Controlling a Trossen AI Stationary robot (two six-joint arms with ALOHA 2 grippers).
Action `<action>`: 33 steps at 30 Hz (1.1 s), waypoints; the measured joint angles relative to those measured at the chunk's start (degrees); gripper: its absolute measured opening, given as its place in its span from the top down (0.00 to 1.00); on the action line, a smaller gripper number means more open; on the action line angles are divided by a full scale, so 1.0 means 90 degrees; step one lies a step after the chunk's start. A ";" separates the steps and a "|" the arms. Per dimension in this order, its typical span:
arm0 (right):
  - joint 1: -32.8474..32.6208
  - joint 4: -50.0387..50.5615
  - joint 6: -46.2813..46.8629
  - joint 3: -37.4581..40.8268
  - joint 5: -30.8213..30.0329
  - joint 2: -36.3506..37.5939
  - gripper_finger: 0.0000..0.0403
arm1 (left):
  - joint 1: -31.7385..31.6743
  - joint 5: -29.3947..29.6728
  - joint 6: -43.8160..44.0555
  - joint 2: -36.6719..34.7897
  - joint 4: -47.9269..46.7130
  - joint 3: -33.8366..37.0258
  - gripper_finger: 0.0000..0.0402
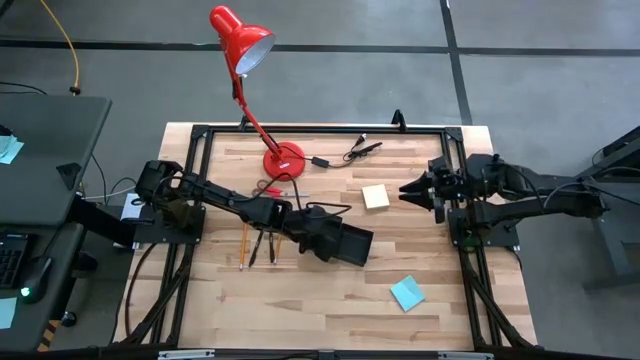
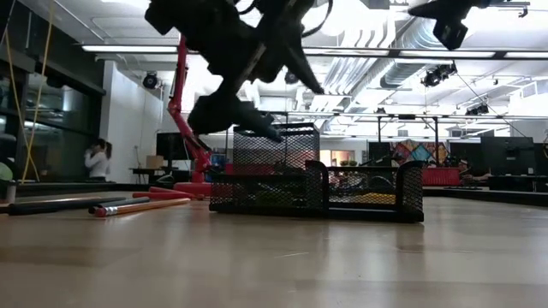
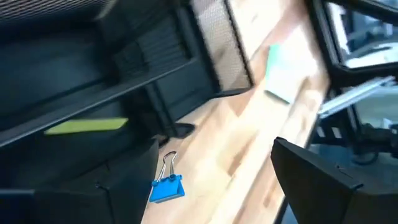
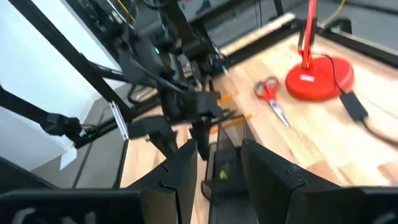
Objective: Pick and place office supplies into organizer
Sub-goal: Put the blue binder clip into the black desk organizer
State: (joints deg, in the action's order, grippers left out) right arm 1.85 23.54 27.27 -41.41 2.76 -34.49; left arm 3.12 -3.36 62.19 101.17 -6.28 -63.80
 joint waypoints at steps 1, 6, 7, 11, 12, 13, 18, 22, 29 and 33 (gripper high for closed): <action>0.0000 0.0060 0.0038 0.0000 0.0064 -0.0024 0.70 | 0.0023 0.0012 -0.0032 -0.0004 0.0273 0.0002 0.26; -0.0052 0.0146 0.0144 0.0000 0.0626 -0.0183 0.70 | 0.0036 0.0174 -0.0027 -0.0061 0.1537 -0.0006 0.26; -0.0108 0.0130 0.0137 0.0000 0.0734 -0.0201 0.70 | 0.0027 0.0215 -0.0024 -0.0061 0.1781 -0.0006 0.26; -0.0390 0.0278 0.0128 0.0000 0.0755 -0.0207 0.70 | 0.0017 0.0441 0.0137 -0.0061 0.3067 -0.0006 0.26; -0.0441 0.0302 0.0109 0.0000 0.0703 -0.0202 0.70 | 0.0019 0.0561 0.0136 -0.0061 0.3385 -0.0006 0.26; -0.0485 0.0312 0.0112 0.0000 0.0648 -0.0202 0.70 | 0.0019 0.0693 0.0125 -0.0061 0.3672 -0.0006 0.26; -0.0714 -0.0002 0.0251 0.0000 0.0604 -0.0208 0.70 | -0.0017 0.1121 0.0131 -0.0064 0.4434 -0.0006 0.26; -0.1095 -0.0461 -0.0207 0.0000 0.0909 -0.0272 0.70 | -0.0017 0.1186 0.0150 -0.0064 0.4925 -0.0006 0.26; -0.1637 -0.1581 -0.1004 -0.0001 0.0671 -0.0803 0.70 | -0.0008 0.0646 0.0464 -0.0068 0.5209 -0.0006 0.26; -0.1704 -0.1996 -0.1219 -0.0002 0.0457 -0.1198 0.70 | -0.0008 0.0491 0.0807 -0.0064 0.5226 -0.0006 0.26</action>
State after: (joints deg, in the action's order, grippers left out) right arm -13.49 5.58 16.29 -41.43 6.87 -45.28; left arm 3.05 1.06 69.45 100.60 40.75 -63.86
